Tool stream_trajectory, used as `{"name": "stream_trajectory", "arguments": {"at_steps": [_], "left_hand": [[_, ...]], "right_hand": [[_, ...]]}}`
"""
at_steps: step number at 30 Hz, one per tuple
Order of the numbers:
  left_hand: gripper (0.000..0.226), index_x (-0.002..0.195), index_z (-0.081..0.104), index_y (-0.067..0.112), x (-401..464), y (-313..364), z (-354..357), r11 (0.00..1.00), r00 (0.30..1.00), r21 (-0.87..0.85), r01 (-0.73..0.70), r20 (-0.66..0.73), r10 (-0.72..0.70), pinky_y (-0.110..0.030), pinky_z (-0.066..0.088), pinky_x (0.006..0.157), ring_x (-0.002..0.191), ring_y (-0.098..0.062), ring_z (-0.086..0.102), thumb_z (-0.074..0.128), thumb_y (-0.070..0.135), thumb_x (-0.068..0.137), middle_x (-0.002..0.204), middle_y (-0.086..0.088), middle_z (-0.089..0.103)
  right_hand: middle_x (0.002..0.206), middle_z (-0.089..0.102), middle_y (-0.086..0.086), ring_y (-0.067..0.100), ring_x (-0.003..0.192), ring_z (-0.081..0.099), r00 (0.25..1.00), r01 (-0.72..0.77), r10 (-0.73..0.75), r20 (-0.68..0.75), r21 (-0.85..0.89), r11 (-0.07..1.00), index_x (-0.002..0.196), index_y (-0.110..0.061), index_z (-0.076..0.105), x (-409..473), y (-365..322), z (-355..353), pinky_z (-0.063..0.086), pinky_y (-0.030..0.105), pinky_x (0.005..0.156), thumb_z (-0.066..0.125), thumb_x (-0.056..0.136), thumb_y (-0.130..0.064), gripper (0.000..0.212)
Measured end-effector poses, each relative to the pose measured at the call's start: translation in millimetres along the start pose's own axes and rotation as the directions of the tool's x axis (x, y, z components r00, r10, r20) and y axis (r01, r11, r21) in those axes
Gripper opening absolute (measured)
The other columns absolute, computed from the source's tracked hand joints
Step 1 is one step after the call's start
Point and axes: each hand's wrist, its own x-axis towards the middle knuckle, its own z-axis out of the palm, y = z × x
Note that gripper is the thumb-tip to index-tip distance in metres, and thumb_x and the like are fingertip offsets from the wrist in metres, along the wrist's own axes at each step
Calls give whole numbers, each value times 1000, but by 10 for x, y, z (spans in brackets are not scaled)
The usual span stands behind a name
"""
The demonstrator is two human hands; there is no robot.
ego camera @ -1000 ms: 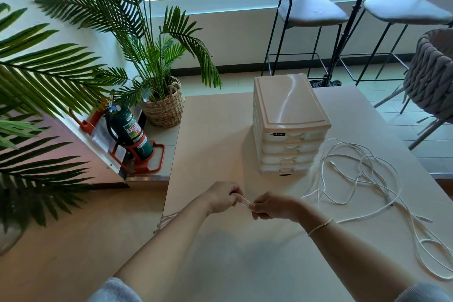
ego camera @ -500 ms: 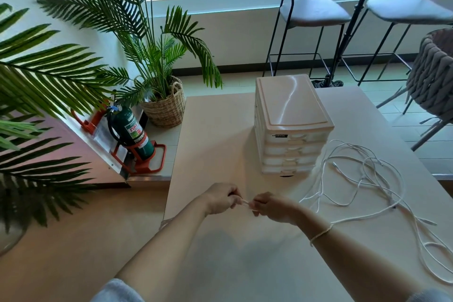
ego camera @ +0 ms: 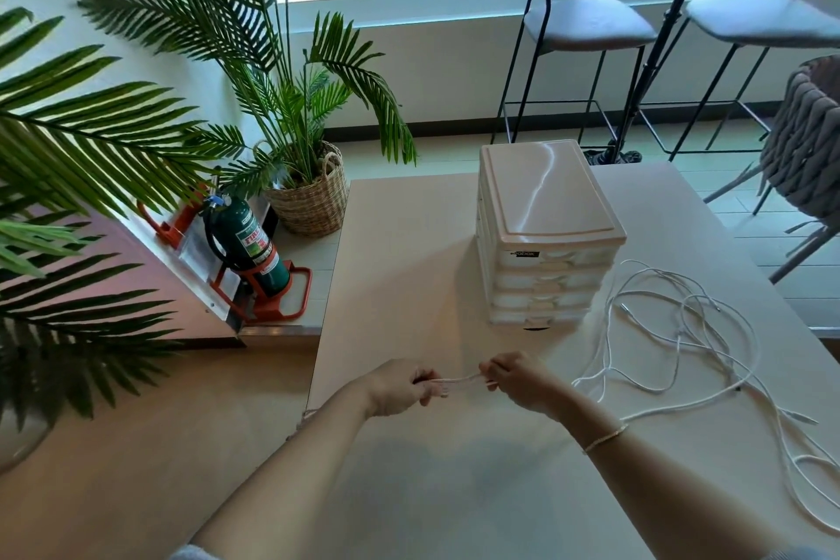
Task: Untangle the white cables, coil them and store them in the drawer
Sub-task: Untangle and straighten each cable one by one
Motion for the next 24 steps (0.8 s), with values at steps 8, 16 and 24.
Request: {"name": "stream_trajectory", "arguments": {"at_steps": [8, 16, 24], "left_hand": [[27, 82, 58, 26, -386, -876, -285, 950, 978, 230, 209, -74, -197, -21, 38, 66, 77, -12, 47, 38, 36, 99, 80, 4, 52], [32, 93, 58, 21, -524, -1061, -293, 878, 954, 373, 299, -86, -288, -28, 41, 79, 91, -17, 50, 30, 35, 101, 103, -2, 57], [37, 126, 51, 19, -498, -1115, -241, 557, 878, 726, 403, -135, -459, -52, 5, 117, 131, -24, 35, 49, 12, 90, 135, -5, 46]], "right_hand": [[64, 51, -10, -3, 57, 45, 999, -29, 30, 18, -23, 999, 72, -10, 56, -29, 129, -15, 34, 6, 49, 44, 97, -16, 29], [73, 61, -1, -4, 54, 42, 999, -32, 31, -11, -80, 996, 88, -4, 63, -14, 84, 41, 34, 6, 46, 41, 99, -16, 28], [103, 68, 20, 31, 101, 61, 998, -27, 22, -56, -98, 995, 96, 4, 66, 0, 95, 112, 43, 29, 78, 37, 99, -15, 34]]}}
